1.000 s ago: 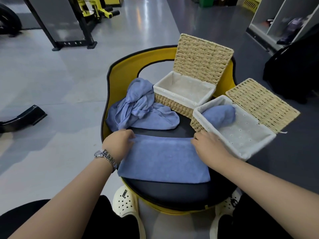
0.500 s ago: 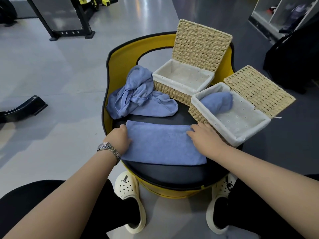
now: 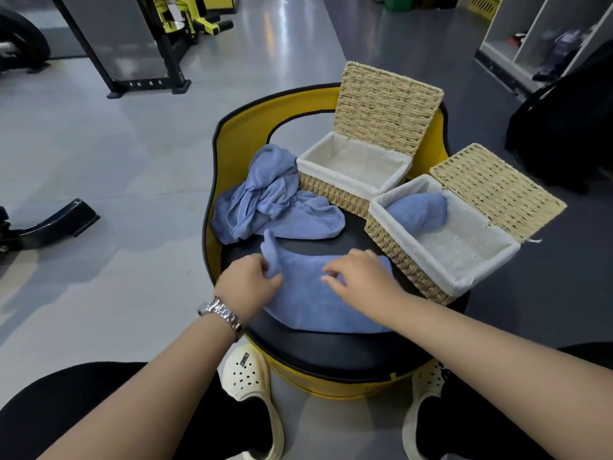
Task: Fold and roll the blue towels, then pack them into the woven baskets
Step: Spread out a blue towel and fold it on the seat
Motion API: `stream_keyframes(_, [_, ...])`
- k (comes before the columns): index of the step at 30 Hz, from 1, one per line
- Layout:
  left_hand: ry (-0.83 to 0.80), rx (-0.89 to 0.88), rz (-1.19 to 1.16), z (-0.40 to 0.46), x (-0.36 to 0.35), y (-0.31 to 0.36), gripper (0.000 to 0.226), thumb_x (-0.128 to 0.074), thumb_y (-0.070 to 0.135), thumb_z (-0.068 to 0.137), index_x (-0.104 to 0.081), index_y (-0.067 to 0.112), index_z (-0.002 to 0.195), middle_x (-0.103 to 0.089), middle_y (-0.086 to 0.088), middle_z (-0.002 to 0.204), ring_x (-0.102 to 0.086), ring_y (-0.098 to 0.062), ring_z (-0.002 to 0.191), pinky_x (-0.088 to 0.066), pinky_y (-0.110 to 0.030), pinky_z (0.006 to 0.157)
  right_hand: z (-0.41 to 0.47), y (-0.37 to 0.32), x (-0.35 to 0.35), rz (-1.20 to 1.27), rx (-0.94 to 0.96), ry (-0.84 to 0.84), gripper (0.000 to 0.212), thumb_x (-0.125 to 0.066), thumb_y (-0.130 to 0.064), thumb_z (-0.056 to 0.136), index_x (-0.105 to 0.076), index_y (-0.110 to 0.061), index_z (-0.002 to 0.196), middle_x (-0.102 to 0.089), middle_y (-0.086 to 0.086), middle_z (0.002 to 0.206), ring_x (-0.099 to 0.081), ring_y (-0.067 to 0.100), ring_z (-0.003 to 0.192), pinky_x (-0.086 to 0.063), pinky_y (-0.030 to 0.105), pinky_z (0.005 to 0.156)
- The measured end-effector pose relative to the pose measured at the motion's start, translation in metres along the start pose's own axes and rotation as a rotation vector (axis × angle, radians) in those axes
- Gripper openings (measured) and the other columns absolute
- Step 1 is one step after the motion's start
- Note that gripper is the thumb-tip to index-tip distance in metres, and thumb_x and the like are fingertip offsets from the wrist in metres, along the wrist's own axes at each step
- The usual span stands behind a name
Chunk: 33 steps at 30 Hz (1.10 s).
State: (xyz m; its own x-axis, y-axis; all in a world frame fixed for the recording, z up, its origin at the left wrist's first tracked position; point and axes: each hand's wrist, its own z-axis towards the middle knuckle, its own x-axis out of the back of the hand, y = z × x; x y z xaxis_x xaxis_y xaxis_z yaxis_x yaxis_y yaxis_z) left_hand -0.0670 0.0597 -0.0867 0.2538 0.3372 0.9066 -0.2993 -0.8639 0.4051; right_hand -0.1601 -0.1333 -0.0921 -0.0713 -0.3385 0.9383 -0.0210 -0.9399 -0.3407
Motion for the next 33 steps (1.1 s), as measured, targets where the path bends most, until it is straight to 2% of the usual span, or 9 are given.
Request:
stream_keyframes(4, [0.07, -0.209, -0.118, -0.021, -0.012, 0.045, 0.017, -0.062, 0.038, 0.079, -0.056, 0.022, 0.076, -0.061, 0.008, 0.073, -0.059, -0.015, 0.068, -0.046, -0.03, 0.059, 0.0, -0.01, 0.003, 0.621, -0.291, -0.038, 0.052, -0.051, -0.05, 0.089, -0.063, -0.003, 0.072, -0.061, 0.011, 0.064, -0.055, 0.02, 0.062, -0.046, 0.04, 0.068])
stream_keyframes(6, [0.093, -0.308, -0.092, -0.025, -0.023, 0.059, 0.016, -0.061, 0.036, 0.08, -0.054, 0.022, 0.078, -0.058, 0.007, 0.079, -0.058, -0.017, 0.072, -0.043, -0.03, 0.061, -0.001, -0.005, 0.004, 0.699, -0.385, -0.003, 0.056, -0.056, -0.054, 0.082, -0.052, -0.003, 0.059, -0.055, 0.017, 0.059, -0.053, 0.029, 0.059, -0.046, 0.039, 0.065])
stream_keyframes(9, [0.067, -0.397, -0.041, -0.026, -0.041, 0.069, 0.021, -0.058, 0.036, 0.082, -0.06, 0.016, 0.09, -0.061, 0.001, 0.088, -0.06, -0.02, 0.077, -0.047, -0.035, 0.064, -0.004, 0.008, 0.005, 0.696, -0.484, 0.046, 0.044, -0.067, -0.03, 0.082, -0.045, -0.007, 0.052, -0.048, 0.01, 0.053, -0.045, 0.019, 0.056, -0.041, 0.037, 0.058])
stream_keyframes(13, [0.017, -0.505, -0.029, -0.027, -0.052, 0.075, 0.034, -0.052, 0.046, 0.084, -0.066, 0.022, 0.105, -0.066, 0.006, 0.099, -0.062, -0.017, 0.084, -0.051, -0.033, 0.066, -0.011, 0.025, 0.007, 0.556, -0.53, 0.056, 0.018, -0.063, -0.011, 0.075, -0.057, 0.003, 0.065, -0.062, 0.016, 0.063, -0.053, 0.034, 0.063, -0.049, 0.04, 0.064])
stream_keyframes(17, [0.012, -0.607, -0.05, -0.021, -0.048, 0.082, 0.033, -0.046, 0.046, 0.092, -0.069, 0.025, 0.103, -0.067, 0.008, 0.098, -0.061, -0.013, 0.086, -0.05, -0.031, 0.067, -0.02, 0.033, 0.016, 0.473, -0.513, 0.093, 0.002, -0.062, -0.01, 0.08, -0.061, -0.011, 0.081, -0.055, -0.006, 0.066, -0.056, 0.018, 0.072, -0.042, 0.028, 0.066])
stream_keyframes(20, [0.012, -0.649, -0.02, -0.017, -0.045, 0.085, 0.049, -0.026, 0.051, 0.093, -0.068, 0.024, 0.09, -0.066, 0.005, 0.092, -0.057, -0.016, 0.083, -0.047, -0.034, 0.069, -0.025, 0.037, 0.021, 0.456, -0.479, 0.157, 0.005, -0.061, -0.011, 0.084, -0.061, -0.009, 0.088, -0.062, 0.002, 0.074, -0.059, 0.019, 0.073, -0.046, 0.03, 0.069])
stream_keyframes(24, [0.119, -0.73, 0.115, -0.01, -0.056, 0.085, 0.033, -0.039, 0.037, 0.089, -0.07, 0.026, 0.086, -0.066, 0.007, 0.093, -0.055, -0.021, 0.076, -0.049, -0.034, 0.066, -0.032, 0.049, 0.034, 0.345, -0.437, 0.254, 0.006, -0.059, -0.012, 0.086, -0.06, -0.009, 0.091, -0.063, 0.006, 0.076, -0.057, 0.022, 0.071, -0.046, 0.032, 0.066])
stream_keyframes(29, [0.038, -0.787, 0.295, -0.009, -0.078, 0.078, 0.032, -0.043, 0.046, 0.078, -0.068, 0.033, 0.092, -0.063, 0.009, 0.109, -0.058, -0.022, 0.088, -0.048, -0.033, 0.068, -0.045, 0.064, 0.022, -0.084, -0.414, 0.005, 0.024, -0.05, -0.012, 0.09, -0.043, -0.011, 0.113, -0.062, 0.009, 0.096, -0.061, 0.029, 0.086, -0.044, 0.033, 0.067])
stream_keyframes(33, [-0.015, -0.866, 0.362, -0.006, -0.086, 0.073, 0.034, -0.047, 0.054, 0.072, -0.069, 0.034, 0.089, -0.064, 0.01, 0.114, -0.059, -0.02, 0.093, -0.045, -0.035, 0.075, -0.043, 0.067, 0.012, -0.227, -0.244, -0.107, 0.02, -0.044, -0.014, 0.094, -0.056, -0.014, 0.11, -0.056, 0.006, 0.11, -0.058, 0.028, 0.099, -0.042, 0.035, 0.073])
